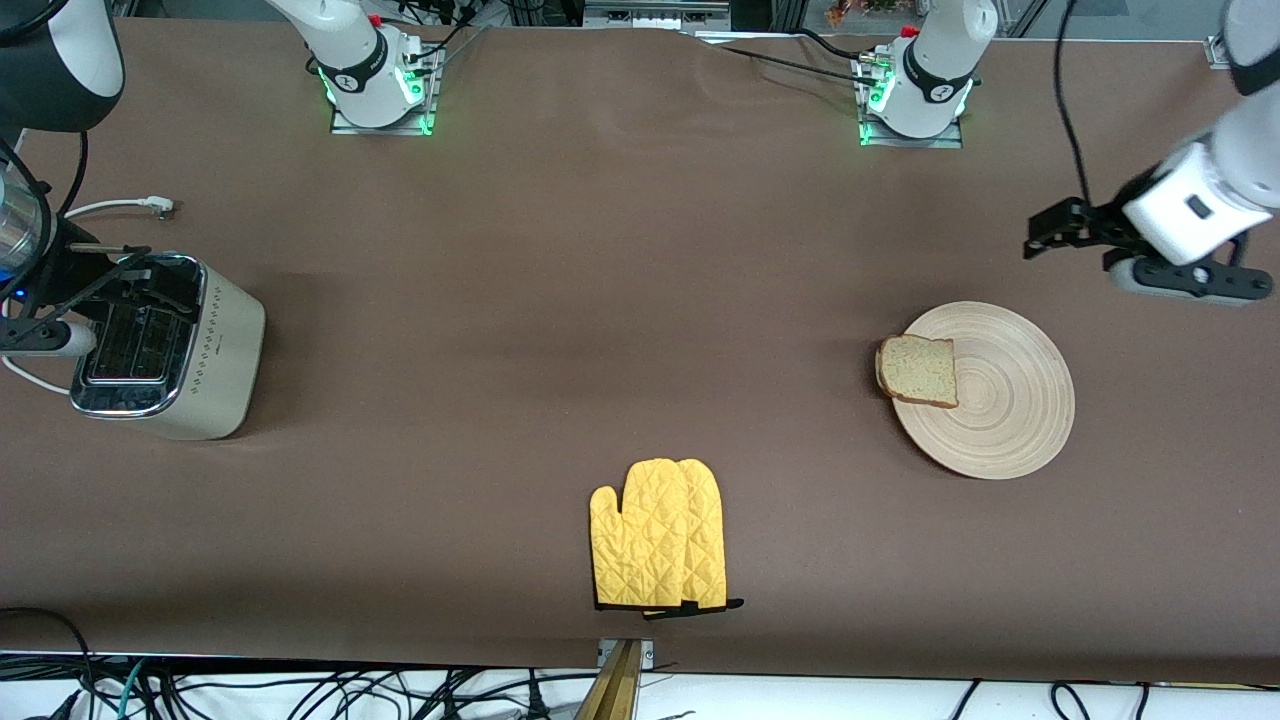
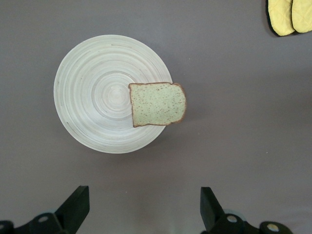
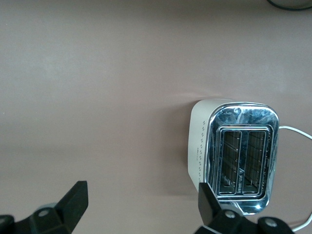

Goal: Move plate and put bread in toaster
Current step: 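Lower the left gripper beside the wooden plate rim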

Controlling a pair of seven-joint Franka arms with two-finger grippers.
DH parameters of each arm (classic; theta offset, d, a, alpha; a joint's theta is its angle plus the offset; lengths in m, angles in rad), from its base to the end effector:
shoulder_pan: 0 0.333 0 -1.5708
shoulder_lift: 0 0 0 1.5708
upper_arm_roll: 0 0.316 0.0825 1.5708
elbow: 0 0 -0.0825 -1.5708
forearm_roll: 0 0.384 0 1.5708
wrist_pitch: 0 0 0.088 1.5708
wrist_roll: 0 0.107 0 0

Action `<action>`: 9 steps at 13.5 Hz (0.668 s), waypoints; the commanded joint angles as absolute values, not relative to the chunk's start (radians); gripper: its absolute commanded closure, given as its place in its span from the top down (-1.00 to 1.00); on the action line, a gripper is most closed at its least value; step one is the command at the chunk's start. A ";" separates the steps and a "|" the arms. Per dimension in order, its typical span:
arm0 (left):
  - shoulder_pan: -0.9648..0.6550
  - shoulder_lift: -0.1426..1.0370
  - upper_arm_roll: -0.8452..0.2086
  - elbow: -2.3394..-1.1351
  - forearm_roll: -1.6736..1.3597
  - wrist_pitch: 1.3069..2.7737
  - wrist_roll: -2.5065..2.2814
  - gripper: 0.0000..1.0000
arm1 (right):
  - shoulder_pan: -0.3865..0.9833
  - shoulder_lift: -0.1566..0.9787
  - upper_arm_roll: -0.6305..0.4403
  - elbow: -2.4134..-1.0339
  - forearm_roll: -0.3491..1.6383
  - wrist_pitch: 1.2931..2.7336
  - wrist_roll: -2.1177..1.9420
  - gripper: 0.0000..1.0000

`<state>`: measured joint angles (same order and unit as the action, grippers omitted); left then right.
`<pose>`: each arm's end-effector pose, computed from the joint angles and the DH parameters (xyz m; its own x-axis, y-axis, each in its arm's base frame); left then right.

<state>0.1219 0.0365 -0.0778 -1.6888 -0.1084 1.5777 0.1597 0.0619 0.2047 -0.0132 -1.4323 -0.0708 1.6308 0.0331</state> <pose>0.5574 0.0137 0.5501 0.9852 -0.1143 -0.1277 -0.0974 -0.9865 0.1317 0.6206 0.0239 0.5753 0.9998 0.0202 -0.0039 0.0204 -0.9971 0.0734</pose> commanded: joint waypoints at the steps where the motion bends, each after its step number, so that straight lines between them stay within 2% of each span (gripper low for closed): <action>1: 0.263 0.109 -0.083 -1.646 -0.213 1.559 0.343 1.00 | 0.054 0.202 -0.006 -1.433 -0.072 1.634 0.038 1.00; 6: 0.535 0.271 -0.083 -1.637 -0.377 1.557 0.648 1.00 | 0.055 0.202 -0.006 -1.433 -0.072 1.634 0.038 1.00; 9: 0.650 0.441 -0.083 -1.631 -0.500 1.559 0.859 1.00 | 0.055 0.201 -0.006 -1.433 -0.072 1.634 0.038 1.00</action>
